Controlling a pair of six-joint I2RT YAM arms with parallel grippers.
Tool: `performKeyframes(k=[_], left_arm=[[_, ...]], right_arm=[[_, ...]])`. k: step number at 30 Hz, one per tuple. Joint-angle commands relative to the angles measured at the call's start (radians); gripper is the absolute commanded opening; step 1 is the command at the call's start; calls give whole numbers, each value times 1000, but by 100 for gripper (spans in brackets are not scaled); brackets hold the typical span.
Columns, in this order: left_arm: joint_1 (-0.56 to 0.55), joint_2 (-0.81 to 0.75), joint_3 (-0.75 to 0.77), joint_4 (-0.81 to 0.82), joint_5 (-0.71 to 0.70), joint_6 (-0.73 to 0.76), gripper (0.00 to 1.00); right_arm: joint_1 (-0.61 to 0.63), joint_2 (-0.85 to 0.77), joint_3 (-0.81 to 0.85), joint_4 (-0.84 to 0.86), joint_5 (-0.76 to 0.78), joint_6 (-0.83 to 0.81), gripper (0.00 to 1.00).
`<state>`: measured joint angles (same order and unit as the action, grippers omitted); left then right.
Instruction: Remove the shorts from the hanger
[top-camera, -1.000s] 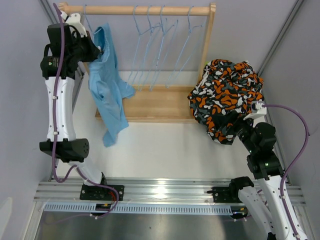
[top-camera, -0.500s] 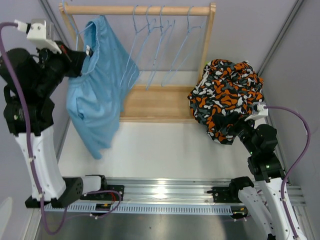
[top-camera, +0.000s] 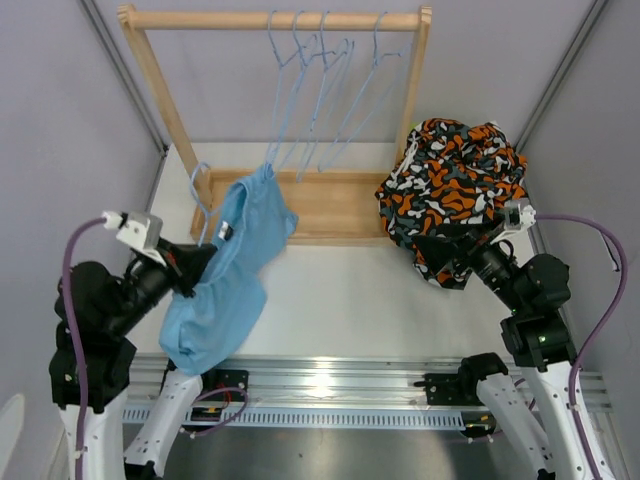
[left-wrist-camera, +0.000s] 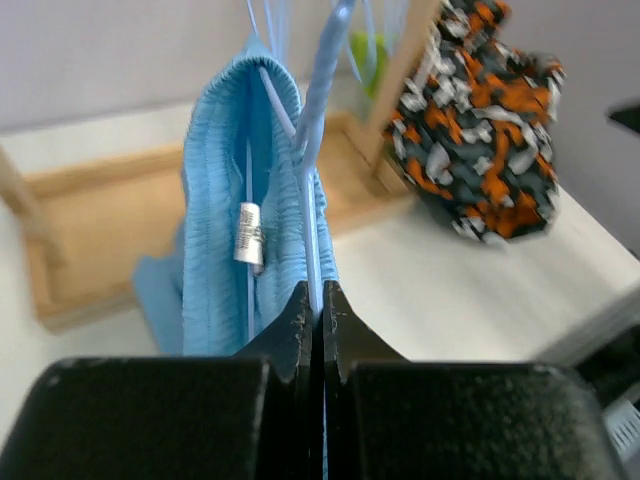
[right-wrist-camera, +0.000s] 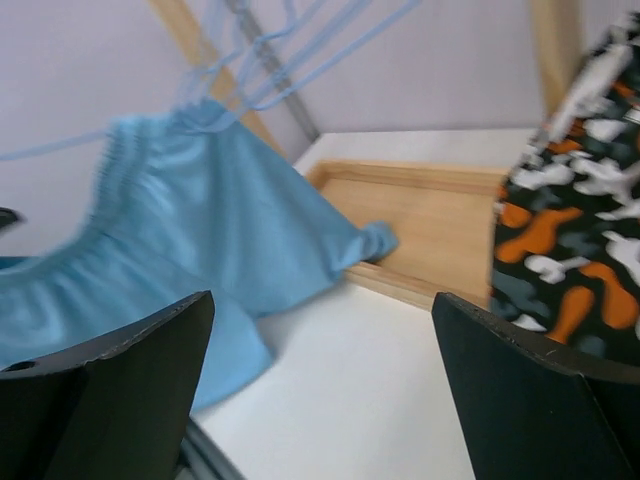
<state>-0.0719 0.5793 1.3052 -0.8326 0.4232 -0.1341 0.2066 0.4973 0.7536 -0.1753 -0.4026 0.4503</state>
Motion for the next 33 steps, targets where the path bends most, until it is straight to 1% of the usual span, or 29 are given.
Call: performKeyframes(k=[1,2,3,5,6,7,9,10,11,12,13,14,16,17,18,20,21,22,23,24,25,26,27,28,29,30,31,32,33], left_arm=[[-29,-102,-147,162,156,-42,0],[-31,-133,-190,188,187,-92,0],[-31,-144,-229,258,224,-128,0],[-31,-170,-265,325,305,-215,0],[-38,-177,-265,331,304,-223,0],[-40,-173,-235,302,272,-213,0],[-55,-145,-209,256,243,-187,0],[-61,-141,-173,222,226,-168,0],[-65,-131,-161,201,171,-164,0],[-66,-121,-146,181,142,-157,0],[-66,-121,-132,168,97,-154,0],[-65,-115,-118,135,1,-156,0],[-66,-99,-104,107,-53,-141,0],[-65,-87,-95,84,-78,-134,0],[-66,-72,-90,79,-87,-136,0],[-66,2,-40,76,-66,-137,0],[-66,34,-18,88,-32,-136,0],[-69,103,5,87,-32,-116,0],[-90,138,99,78,-46,-99,0],[-115,172,136,46,-73,-78,0],[-144,206,210,23,-190,-26,0],[-240,278,242,1,-274,0,0],[-303,318,314,-54,-373,61,0],[-431,358,381,-83,-602,88,0],[-492,431,409,-104,-717,108,0],[-550,457,442,-118,-807,144,0],[-593,477,445,-122,-866,169,0],[-664,491,447,-119,-892,175,0],[-689,493,447,-111,-880,172,0]], right_arm=[[39,33,78,111,-171,51,99],[53,41,88,97,-174,48,99],[69,47,101,88,-171,41,99],[128,61,131,50,-127,15,100],[146,64,142,33,-108,1,99],[187,72,165,-5,-88,-15,100],[230,87,193,-55,-3,-62,100],[278,95,208,-105,33,-77,100],[304,115,237,-133,79,-96,99],[335,125,253,-162,194,-131,99],[365,136,265,-205,259,-151,99],[434,151,283,-222,410,-179,100],[502,165,294,-251,560,-212,99],[564,179,302,-256,624,-228,100],[594,188,303,-260,737,-257,99],[648,214,306,-253,821,-294,99],[701,245,312,-251,862,-308,99],[727,260,314,-237,937,-335,100],[787,274,317,-228,981,-349,99],[815,296,319,-221,1027,-358,100],[839,302,319,-201,1098,-383,99],[859,305,316,-193,1128,-392,99],[887,308,314,-187,1156,-400,99],[893,308,306,-173,1182,-415,100],[895,305,303,-173,1183,-418,100],[895,304,302,-170,1191,-418,99],[895,297,297,-161,1193,-420,100],[895,291,287,-153,1191,-424,100],[896,285,280,-148,1185,-426,100]])
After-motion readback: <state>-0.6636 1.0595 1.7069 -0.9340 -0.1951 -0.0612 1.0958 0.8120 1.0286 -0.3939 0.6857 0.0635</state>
